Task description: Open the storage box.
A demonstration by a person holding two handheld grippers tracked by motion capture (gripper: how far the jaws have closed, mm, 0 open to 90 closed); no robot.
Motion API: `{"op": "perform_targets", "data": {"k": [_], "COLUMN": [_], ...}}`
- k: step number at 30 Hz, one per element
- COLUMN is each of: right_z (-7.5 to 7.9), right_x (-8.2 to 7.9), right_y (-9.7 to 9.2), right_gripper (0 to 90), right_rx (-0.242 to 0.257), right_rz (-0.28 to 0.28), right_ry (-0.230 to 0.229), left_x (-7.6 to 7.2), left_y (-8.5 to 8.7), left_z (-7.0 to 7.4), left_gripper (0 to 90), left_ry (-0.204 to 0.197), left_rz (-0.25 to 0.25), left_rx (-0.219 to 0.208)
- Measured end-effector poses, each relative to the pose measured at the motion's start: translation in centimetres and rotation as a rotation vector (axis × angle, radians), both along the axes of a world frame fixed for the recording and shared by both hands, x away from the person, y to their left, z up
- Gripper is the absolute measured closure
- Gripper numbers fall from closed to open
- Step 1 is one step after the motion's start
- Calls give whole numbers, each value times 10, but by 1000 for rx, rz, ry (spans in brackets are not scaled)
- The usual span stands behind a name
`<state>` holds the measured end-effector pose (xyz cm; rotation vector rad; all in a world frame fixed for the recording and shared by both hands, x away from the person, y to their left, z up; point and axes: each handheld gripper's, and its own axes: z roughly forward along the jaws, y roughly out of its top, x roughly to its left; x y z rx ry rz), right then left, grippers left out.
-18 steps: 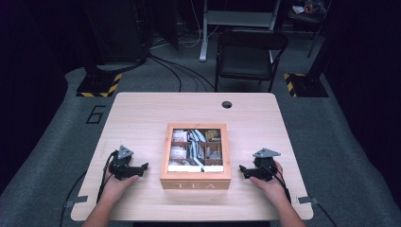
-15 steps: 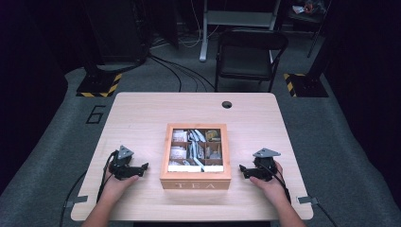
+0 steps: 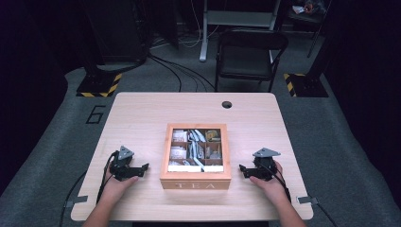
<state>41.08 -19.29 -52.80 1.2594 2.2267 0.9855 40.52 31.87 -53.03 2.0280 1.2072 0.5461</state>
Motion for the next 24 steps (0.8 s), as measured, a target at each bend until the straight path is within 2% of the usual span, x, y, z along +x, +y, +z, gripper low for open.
{"op": "perform_targets", "data": {"k": [7,10,14,16,18,20,22,24], "right_z": [0,0,3,3,5,7,8,11], "right_x": [1,-1,-1,-1,-2,-2,-2,-2], "right_y": [0,0,-2,-2,-3,-4,-5,-6], "right_gripper": [162,189,291,309,364,414,458,465], "right_rx": [-4,7,1,4,4,-1,15,38], "right_rz": [9,2,4,1,-1,4,7,12], "right_ry": [2,2,4,8,14,23,42,60], "left_x": [0,1,0,0,-1,-2,-3,-3], "left_y": [1,2,2,3,1,1,0,1], "left_z": [1,1,2,4,5,7,9,11], "left_gripper": [154,185,272,285,322,373,395,416], "left_ry": [11,2,-3,9,9,26,28,34], "left_rz": [-9,-6,-7,-7,3,1,8,5], "left_rx": [-3,-9,-21,-3,6,9,-9,-30]}}
